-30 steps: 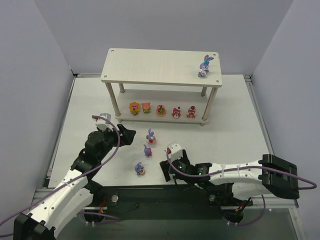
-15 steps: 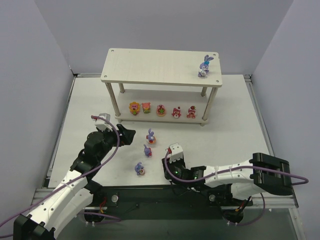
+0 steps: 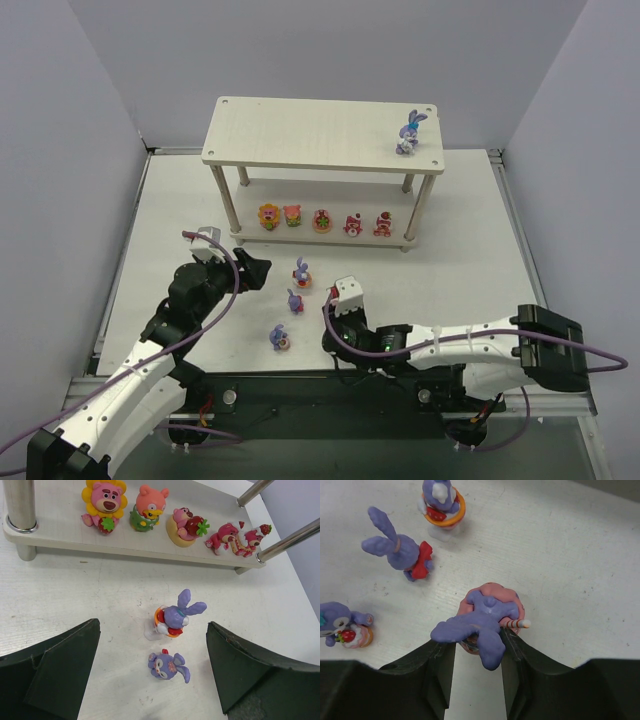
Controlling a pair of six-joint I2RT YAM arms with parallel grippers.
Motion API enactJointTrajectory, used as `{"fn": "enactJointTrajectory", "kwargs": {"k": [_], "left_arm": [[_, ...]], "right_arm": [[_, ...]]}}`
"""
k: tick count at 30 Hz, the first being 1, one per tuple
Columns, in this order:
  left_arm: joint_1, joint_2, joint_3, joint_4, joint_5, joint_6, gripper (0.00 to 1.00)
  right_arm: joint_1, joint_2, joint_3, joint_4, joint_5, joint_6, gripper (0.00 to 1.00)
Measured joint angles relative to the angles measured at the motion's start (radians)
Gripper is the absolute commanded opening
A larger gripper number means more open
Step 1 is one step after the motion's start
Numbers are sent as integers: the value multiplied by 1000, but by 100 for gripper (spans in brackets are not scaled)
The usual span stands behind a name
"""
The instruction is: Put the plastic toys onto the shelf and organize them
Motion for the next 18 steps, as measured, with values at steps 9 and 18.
{"fn": "enactJointTrajectory", "kwargs": {"k": [9,18], "left_arm": [[0,0,0,0,0,0,97],[0,1,0,0,-2,0,97]], "right_arm": [[-40,-166,209,-146,16,-171,0],[-211,-253,579,-303,-44,-338,0]]}}
